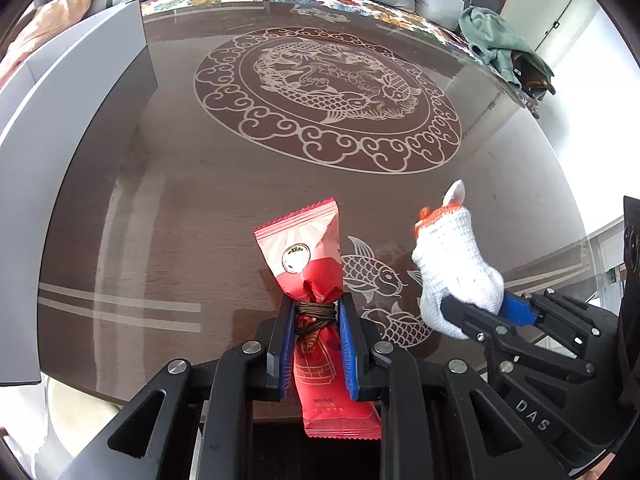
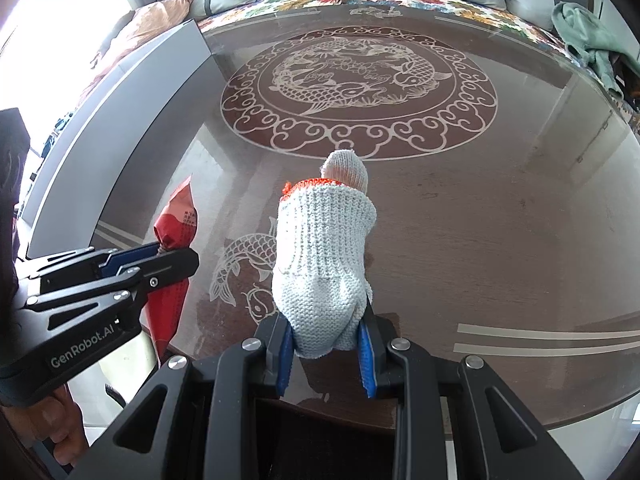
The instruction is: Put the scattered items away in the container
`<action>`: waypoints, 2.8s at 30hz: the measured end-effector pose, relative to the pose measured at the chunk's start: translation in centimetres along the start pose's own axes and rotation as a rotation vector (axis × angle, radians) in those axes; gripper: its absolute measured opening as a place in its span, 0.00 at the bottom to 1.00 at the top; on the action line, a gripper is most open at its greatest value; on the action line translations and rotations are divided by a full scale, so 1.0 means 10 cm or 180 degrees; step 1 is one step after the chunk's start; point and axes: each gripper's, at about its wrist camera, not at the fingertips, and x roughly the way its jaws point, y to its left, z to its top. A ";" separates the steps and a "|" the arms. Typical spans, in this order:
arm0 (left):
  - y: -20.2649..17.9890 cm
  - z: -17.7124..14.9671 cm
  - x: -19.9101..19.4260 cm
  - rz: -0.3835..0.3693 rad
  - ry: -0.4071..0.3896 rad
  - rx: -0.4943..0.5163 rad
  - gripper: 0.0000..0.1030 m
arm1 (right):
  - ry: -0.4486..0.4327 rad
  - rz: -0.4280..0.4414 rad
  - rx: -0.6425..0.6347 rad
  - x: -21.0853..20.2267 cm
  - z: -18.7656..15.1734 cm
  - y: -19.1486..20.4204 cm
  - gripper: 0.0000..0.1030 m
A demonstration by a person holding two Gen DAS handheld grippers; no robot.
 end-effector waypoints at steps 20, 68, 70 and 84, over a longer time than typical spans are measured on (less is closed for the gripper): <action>1.41 0.50 -1.59 0.0008 -0.0996 -0.0757 0.19 | -0.0654 0.0542 -0.0697 -0.70 1.04 1.24 0.26; 3.66 1.02 -1.51 0.0495 -0.1000 -0.2030 1.00 | -0.0187 0.0727 -0.1682 0.75 2.80 3.50 0.55; 3.58 0.91 -1.59 0.0560 -0.1021 -0.2098 1.00 | -0.0199 0.0754 -0.1671 0.67 2.73 3.46 0.55; 2.95 0.24 -2.31 0.1234 -0.1069 -0.2169 1.00 | -0.0262 0.0808 -0.1586 0.00 2.17 3.18 0.55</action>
